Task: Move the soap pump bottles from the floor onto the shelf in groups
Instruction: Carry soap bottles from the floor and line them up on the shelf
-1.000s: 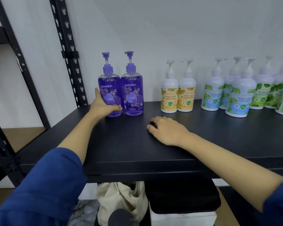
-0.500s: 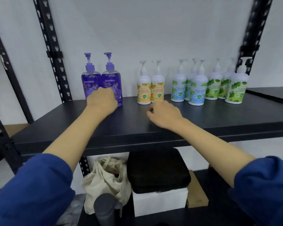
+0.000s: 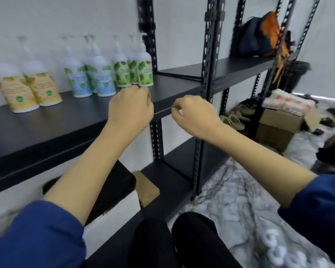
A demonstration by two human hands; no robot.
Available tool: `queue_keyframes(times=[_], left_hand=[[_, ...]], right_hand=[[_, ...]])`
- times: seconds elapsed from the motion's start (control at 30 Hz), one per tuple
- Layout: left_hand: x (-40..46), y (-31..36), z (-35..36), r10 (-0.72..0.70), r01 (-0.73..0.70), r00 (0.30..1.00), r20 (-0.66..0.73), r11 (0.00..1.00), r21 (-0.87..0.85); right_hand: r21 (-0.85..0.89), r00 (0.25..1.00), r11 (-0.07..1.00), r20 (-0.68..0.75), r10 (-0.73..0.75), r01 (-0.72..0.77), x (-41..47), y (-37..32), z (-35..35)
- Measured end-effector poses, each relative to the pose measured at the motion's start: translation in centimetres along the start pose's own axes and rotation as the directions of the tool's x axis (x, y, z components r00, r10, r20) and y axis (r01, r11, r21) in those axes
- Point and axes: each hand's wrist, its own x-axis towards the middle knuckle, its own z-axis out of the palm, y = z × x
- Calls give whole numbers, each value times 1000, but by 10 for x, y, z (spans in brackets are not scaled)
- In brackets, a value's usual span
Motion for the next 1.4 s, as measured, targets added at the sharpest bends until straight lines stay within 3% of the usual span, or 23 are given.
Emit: queue_keyframes(times=[0.3,0.5,0.63,0.73,0.87,1.0,1.13,1.23,1.33,1.4], left_hand=[[-11,121,124,295,-243,949,115,911,-334],[-49,206,224,513,-307,793,329,803,-511],[-93,251,294,597,-250,599,534,773,-583],[-132,272,345,623,-147,435,650,761,-632],[-189,294,401,642,-91,197,741,765,-638],[-238,317,439,660,-71,61,749,751,-656],[-275,332,472,715,2,4,699,699,-715],[-297,337,490,754,66,-8,657,656,-752],[-316,341,494,778,167,58,625,610,-774],[-325,341,494,766,180,170,620,595,-783]], right_hand=[[-150,949,937,-30,314,-315,-123,142,3],[-223,806,779,-72,587,-587,-239,211,36],[-208,599,569,-136,789,-796,-338,232,67],[-182,365,342,-107,925,-922,-406,229,90],[-187,124,114,-44,991,-976,-471,223,130],[-241,-93,-77,56,994,-967,-512,232,165],[-222,-203,-193,23,979,-956,-533,247,188],[-18,-265,-265,-26,964,-964,-543,255,195],[227,-240,-240,31,970,-944,-554,260,204],[297,-273,-284,81,959,-912,-562,263,213]])
